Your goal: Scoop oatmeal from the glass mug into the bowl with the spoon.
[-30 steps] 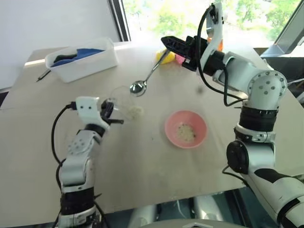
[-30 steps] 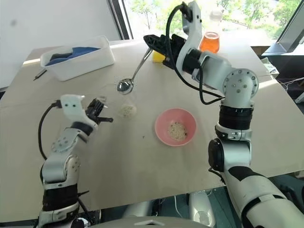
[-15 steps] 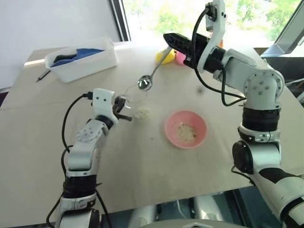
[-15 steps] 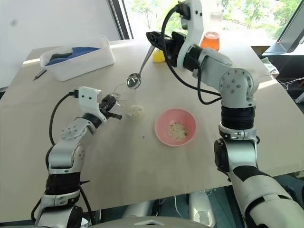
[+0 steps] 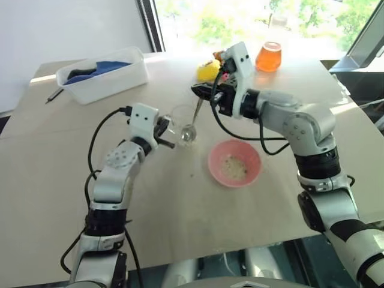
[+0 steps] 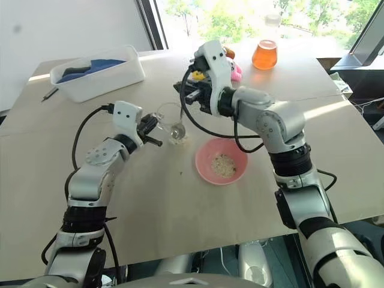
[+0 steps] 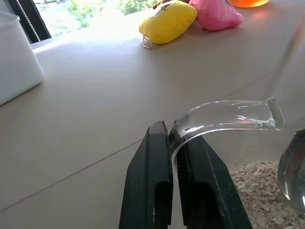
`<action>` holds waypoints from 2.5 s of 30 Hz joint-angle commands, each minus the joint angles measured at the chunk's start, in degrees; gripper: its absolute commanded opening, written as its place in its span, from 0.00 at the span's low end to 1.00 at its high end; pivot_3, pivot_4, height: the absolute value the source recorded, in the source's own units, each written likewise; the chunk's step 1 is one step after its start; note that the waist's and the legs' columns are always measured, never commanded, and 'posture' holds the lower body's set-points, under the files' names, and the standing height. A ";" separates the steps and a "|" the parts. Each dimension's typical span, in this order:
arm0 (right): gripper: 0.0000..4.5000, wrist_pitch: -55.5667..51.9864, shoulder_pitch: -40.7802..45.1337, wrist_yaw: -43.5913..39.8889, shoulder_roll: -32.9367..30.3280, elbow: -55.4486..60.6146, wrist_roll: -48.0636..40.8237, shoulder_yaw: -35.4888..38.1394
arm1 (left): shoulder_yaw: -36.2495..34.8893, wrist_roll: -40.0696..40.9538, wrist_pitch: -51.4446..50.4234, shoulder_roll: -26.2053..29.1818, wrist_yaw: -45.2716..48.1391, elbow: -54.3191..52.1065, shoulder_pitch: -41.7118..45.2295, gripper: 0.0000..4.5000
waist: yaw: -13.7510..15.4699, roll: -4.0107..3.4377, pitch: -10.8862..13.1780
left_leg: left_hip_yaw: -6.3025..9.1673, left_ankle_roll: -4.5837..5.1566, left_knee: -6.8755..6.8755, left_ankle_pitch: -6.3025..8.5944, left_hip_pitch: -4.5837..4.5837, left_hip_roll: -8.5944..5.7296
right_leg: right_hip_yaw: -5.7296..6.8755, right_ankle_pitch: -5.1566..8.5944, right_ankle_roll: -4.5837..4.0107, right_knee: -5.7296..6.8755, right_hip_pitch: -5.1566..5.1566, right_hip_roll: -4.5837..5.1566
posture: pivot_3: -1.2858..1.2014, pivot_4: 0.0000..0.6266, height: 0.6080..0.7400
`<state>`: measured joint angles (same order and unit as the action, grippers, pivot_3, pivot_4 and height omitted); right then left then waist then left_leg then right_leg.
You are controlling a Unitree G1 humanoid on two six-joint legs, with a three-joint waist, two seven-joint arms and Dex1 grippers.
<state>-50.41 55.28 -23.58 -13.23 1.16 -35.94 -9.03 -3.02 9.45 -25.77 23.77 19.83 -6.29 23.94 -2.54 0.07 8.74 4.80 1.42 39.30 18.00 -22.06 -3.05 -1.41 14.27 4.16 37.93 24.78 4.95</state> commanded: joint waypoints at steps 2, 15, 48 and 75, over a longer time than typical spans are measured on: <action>0.00 2.31 -0.80 -1.60 0.30 1.10 3.42 -0.55 | 0.05 -1.35 3.81 0.27 0.33 -0.62 1.98 0.00 | 0.00 0.00 0.00 | 0.00 0.00 0.00 0.00 0.00 -0.01 | 0.00 0.00 0.00 -0.01 0.00 0.00 | 0.52 0.24 1.00; 0.00 -0.34 -3.01 -1.57 4.22 2.21 4.56 0.64 | 2.18 -2.78 5.87 -2.21 0.83 0.99 4.12 0.00 | -0.01 0.00 0.00 | 0.02 -0.01 0.03 -0.01 0.01 -0.02 | 0.05 0.00 0.00 0.02 0.01 0.02 | 0.52 0.24 1.00; 0.00 -26.18 6.58 18.07 7.91 -1.92 -15.49 35.49 | 2.16 -3.97 16.98 -5.78 2.58 9.10 0.47 0.00 | 0.06 0.01 -0.01 | 0.03 0.00 0.06 -0.02 0.02 -0.08 | 0.03 0.00 0.00 0.10 -0.01 0.07 | 0.52 0.24 1.00; 0.00 -30.11 9.68 37.66 5.87 -10.87 -29.23 50.01 | 1.89 -2.18 24.34 -9.07 4.97 14.08 0.10 0.00 | 0.12 0.00 -0.03 | -0.01 0.01 0.08 -0.02 0.01 -0.08 | 0.00 0.00 0.00 0.13 -0.03 0.07 | 0.52 0.24 1.00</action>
<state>-81.04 63.33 12.89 -6.33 -10.27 -63.25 39.73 -1.68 6.97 -2.89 15.00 23.79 7.62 24.11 -2.42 0.07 8.70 4.78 1.43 39.38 17.98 -22.05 -3.14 -1.42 14.26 4.17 38.07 24.75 5.03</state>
